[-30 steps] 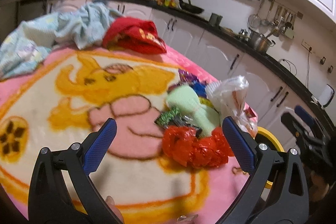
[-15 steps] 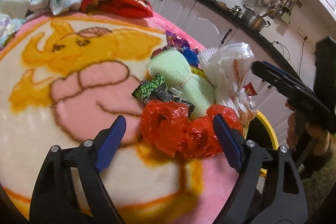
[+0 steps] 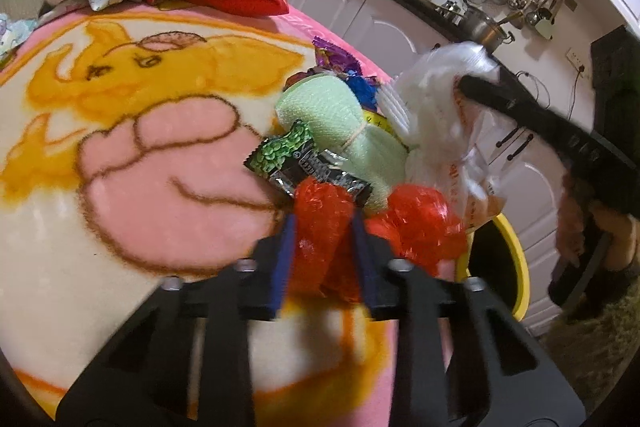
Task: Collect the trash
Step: 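Grasp the red plastic bag with the left tool while the right tool grasps the white plastic bag, then carry both bags over the yellow bin and open both tools to drop them, then move both tools back over the green sponge and white mesh net, then grasp the green mesh sponge with the left tool while the right tool grasps the white mesh net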
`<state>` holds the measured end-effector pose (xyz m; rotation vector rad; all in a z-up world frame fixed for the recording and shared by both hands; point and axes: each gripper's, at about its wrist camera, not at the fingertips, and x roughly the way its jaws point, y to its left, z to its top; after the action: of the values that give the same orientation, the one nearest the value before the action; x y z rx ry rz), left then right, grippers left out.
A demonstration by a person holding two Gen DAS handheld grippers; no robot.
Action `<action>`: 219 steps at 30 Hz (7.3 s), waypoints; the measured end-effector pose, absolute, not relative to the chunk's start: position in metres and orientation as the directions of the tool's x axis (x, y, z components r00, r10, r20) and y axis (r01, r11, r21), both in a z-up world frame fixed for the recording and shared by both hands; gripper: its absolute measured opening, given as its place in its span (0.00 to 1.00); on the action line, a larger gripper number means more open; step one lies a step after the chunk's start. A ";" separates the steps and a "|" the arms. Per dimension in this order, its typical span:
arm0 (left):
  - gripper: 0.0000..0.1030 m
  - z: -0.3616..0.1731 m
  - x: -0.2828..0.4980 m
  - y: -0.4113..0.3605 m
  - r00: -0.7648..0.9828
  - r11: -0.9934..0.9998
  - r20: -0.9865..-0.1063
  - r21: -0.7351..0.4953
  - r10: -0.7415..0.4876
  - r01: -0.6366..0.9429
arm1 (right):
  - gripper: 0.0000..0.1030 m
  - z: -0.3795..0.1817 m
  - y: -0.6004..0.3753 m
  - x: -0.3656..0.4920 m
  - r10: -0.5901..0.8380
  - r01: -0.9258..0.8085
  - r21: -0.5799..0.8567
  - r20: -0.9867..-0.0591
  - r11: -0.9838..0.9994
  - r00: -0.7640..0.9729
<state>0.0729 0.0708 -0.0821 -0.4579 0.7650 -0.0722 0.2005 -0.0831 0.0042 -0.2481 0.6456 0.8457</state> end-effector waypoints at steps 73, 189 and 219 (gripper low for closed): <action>0.02 -0.049 0.165 -0.196 0.691 0.928 -0.631 -0.141 -0.353 0.344 | 0.25 -0.014 -0.399 0.190 0.415 -0.284 0.325 -0.471 0.902 0.779; 0.25 -0.080 0.188 0.111 0.655 0.863 -0.635 -0.503 -0.410 0.053 | 0.08 -0.021 -0.107 0.239 0.630 -0.643 0.263 -0.636 0.719 0.445; 0.20 0.018 0.153 0.055 0.796 0.926 -0.512 -0.347 -0.321 0.151 | 0.07 0.040 -0.170 0.212 0.678 -0.634 0.286 -0.490 0.719 0.548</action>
<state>0.1527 0.0551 0.0183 -0.2976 0.5990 -0.2574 0.2122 -0.1702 0.0399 0.0783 0.6149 0.7776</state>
